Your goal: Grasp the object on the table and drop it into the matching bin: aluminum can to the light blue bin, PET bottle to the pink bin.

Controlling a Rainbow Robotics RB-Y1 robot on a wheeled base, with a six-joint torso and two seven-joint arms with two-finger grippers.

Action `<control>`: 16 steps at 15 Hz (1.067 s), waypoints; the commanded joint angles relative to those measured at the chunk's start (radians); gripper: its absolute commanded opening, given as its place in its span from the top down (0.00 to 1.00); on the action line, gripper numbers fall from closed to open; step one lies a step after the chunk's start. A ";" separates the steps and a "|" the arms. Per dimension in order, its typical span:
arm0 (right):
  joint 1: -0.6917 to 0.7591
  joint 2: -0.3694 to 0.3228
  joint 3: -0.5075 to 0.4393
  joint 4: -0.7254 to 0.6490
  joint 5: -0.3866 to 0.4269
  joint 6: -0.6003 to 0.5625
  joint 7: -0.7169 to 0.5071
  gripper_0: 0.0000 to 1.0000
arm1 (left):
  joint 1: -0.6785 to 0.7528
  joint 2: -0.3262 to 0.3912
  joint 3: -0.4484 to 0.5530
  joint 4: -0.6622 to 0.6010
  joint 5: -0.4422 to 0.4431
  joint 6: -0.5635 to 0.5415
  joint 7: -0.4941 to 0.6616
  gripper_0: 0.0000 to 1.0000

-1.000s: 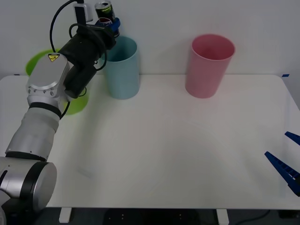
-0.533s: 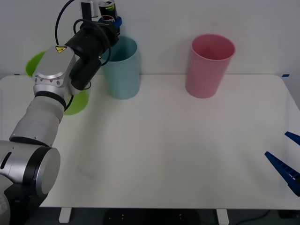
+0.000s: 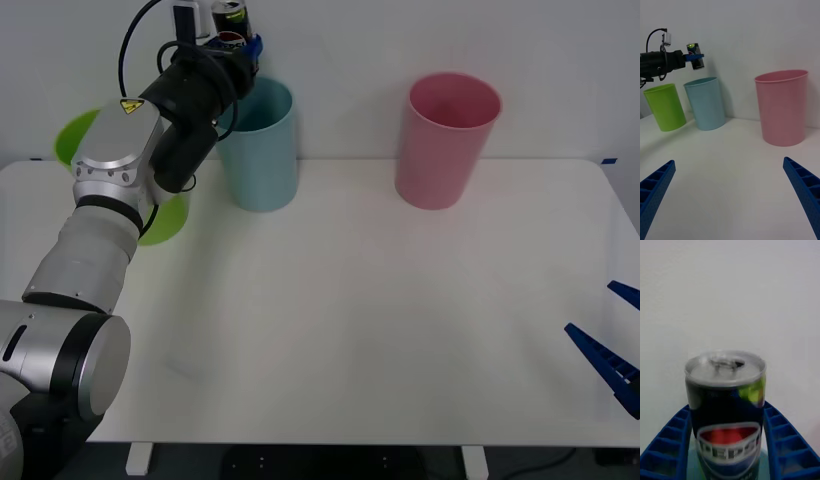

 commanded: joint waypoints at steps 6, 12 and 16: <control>0.000 0.000 0.000 0.000 0.000 0.000 0.000 0.00 | 0.009 0.001 0.000 0.000 0.046 -0.003 -0.022 0.00; 0.000 0.000 0.000 0.000 0.000 0.000 0.000 0.00 | 0.110 0.004 -0.001 -0.132 0.098 -0.015 -0.045 0.00; 0.000 0.000 0.000 0.000 0.000 0.000 0.000 0.00 | 0.250 0.027 -0.001 -0.302 0.154 -0.061 -0.055 0.00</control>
